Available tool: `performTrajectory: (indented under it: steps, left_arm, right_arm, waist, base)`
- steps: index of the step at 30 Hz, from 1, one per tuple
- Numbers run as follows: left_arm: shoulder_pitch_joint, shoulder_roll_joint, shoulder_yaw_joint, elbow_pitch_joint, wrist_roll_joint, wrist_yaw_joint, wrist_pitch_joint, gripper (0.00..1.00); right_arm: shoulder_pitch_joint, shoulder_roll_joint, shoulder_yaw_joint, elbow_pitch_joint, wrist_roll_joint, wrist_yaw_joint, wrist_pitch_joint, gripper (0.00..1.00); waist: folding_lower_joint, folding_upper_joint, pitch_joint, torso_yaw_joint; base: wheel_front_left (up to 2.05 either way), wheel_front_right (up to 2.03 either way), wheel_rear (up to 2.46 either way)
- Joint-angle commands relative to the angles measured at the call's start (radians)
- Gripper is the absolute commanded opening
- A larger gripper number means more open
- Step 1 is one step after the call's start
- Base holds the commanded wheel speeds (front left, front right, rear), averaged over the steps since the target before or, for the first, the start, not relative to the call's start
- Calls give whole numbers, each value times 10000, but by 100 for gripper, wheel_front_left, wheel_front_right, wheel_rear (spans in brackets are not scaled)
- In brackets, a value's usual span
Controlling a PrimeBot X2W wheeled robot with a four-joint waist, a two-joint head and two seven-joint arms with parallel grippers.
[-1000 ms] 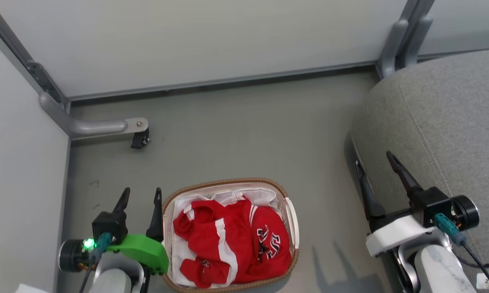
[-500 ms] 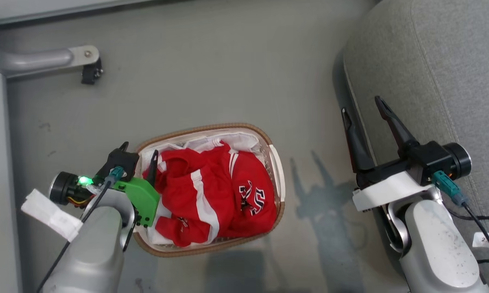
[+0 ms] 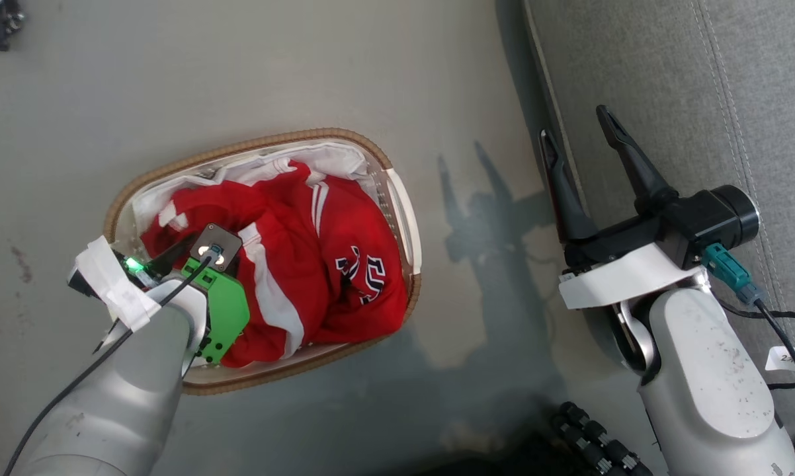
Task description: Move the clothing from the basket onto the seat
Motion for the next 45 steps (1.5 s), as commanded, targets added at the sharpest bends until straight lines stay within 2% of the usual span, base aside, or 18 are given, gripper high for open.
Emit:
performTrajectory:
  steps: [1, 7, 16, 18, 19, 21, 32, 45]
  left_arm:
    - [-303, 198, -134, 142, -151, 5, 151, 100]
    - [-811, 532, -688, 596, -332, 4, 854, 100]
    - [-902, 715, -1498, 852, -1109, 3, 1852, 100]
    - [-861, 730, -1630, 859, -1346, 3, 1987, 60]
    - [-818, 728, -1687, 849, -1475, 3, 2015, 37]
    - [-752, 747, -1801, 788, -1637, 3, 2057, 0]
    - [-43, 456, -2428, 275, -2697, 2, 1480, 0]
    - [894, 189, -3473, -751, -4206, 2, 540, 0]
  right_arm:
    - [-161, -9, 88, -85, 119, -6, -47, 100]
    - [-267, -12, 492, -200, 380, -6, -47, 100]
    - [-302, -12, 844, -203, 621, -6, -47, 100]
    - [-313, -13, 860, -173, 643, -6, -47, 100]
    - [-313, -13, 858, -155, 661, -6, -47, 100]
    - [-293, -13, 839, -111, 678, -6, -47, 100]
    - [103, -18, 656, 250, 347, -7, -47, 100]
    - [1241, -26, 94, 786, -365, -7, -46, 100]
  waist:
    - [-2, -1, 754, -721]
    - [-2, -1, 1076, -1048]
    - [-2, -1, 1221, -1280]
    - [-2, -1, 1216, -1288]
    - [-2, -1, 1201, -1283]
    - [-2, -1, 1139, -1256]
    - [-2, -1, 16, -710]
    - [-2, -1, -2829, 443]
  base:
    - [0, 0, 0]
    - [0, 0, 0]
    - [0, 0, 0]
    - [0, 0, 0]
    - [0, 0, 0]
    - [0, 0, 0]
    - [0, 0, 0]
    - [0, 0, 0]
